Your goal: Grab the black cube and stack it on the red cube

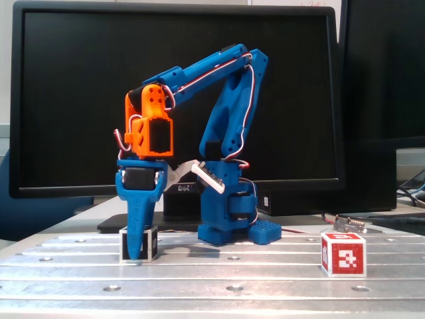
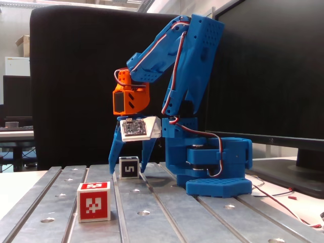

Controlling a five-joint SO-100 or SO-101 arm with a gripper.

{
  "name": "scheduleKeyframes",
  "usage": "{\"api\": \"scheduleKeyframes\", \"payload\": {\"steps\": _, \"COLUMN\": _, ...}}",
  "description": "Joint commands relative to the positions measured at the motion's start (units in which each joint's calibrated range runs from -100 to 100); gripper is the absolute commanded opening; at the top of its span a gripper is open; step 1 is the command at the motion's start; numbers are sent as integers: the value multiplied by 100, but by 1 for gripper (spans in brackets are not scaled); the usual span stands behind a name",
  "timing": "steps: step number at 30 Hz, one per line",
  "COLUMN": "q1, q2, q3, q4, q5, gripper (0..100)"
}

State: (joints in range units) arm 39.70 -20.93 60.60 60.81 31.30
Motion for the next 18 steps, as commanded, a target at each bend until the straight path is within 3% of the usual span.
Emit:
{"api": "scheduleKeyframes", "payload": {"steps": 1, "q1": 5, "q2": -12, "q3": -76, "q4": 54, "q5": 21, "gripper": 27}}
{"api": "scheduleKeyframes", "payload": {"steps": 10, "q1": -24, "q2": -62, "q3": -58, "q4": 71, "q5": 21, "gripper": 17}}
{"api": "scheduleKeyframes", "payload": {"steps": 18, "q1": -24, "q2": -71, "q3": -58, "q4": 46, "q5": 0, "gripper": 17}}
